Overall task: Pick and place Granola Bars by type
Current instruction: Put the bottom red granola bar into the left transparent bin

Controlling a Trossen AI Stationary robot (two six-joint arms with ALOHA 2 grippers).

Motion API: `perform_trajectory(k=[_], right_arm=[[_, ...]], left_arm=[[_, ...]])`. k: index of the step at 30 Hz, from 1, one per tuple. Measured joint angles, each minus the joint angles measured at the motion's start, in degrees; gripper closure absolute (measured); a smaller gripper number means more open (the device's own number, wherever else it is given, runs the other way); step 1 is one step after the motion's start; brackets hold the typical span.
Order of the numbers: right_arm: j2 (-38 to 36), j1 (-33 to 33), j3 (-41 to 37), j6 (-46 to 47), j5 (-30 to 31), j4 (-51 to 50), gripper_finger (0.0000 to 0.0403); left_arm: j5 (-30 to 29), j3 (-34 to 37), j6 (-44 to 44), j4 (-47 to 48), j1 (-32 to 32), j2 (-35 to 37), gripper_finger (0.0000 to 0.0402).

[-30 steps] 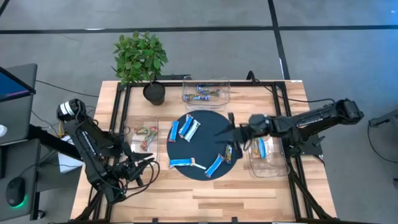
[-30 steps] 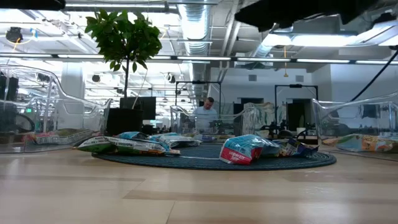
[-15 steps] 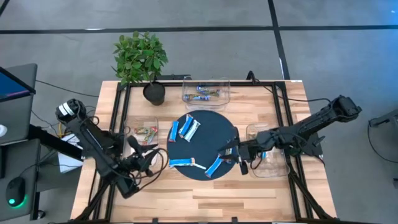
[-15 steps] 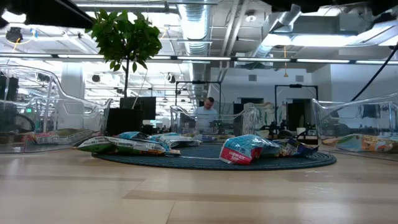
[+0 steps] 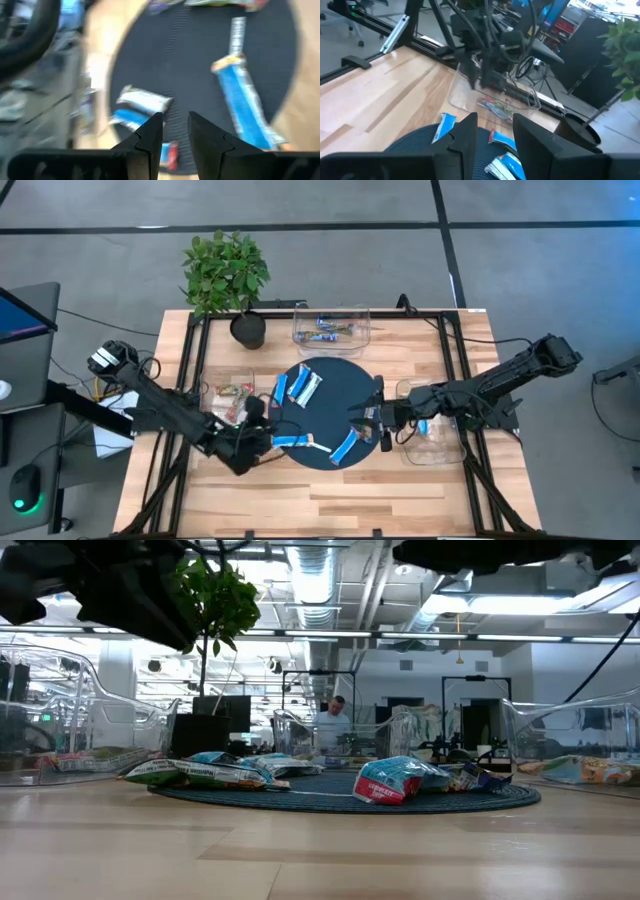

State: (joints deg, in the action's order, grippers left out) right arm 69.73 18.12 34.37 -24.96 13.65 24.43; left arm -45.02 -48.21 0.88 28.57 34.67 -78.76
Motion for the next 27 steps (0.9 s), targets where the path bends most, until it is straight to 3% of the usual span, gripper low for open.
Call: perform_trajectory(k=[4, 11, 15, 19, 22, 25, 27], right_arm=[[0.99, -0.64, -0.04, 0.47, -0.02, -0.53, 0.0285], [0.88, -0.9, 0.0, 0.93, 0.0, -0.35, 0.0285], [0.88, -0.97, 0.0, 0.97, -0.04, -0.38, 0.0285], [0.88, -0.97, 0.0, 0.97, -0.03, -0.46, 0.0285], [0.88, -0.97, 0.0, 0.99, -0.04, -0.63, 0.0285], [0.88, -0.99, 0.0, 0.97, -0.04, -0.68, 0.0285], [0.88, -1.01, 0.0, 0.98, -0.04, -0.66, 0.0285]], left_arm=[[9.62, -0.28, -7.0, -3.52, -4.47, 0.0, 0.0315], [10.93, -4.41, -10.78, -0.89, -12.93, 0.0, 0.0315], [17.18, -6.02, -10.27, -0.59, -18.67, 0.0, 0.0315], [26.34, -6.4, -9.45, -0.7, -24.7, 0.0, 0.0315], [37.59, -6.4, -8.71, -1.58, -28.86, -0.09, 0.0315], [49.64, -6.4, -8.65, -6.73, -30.44, -1.55, 0.0315], [53.45, -6.4, -8.86, -11.82, -30.05, -3.37, 0.0315]])
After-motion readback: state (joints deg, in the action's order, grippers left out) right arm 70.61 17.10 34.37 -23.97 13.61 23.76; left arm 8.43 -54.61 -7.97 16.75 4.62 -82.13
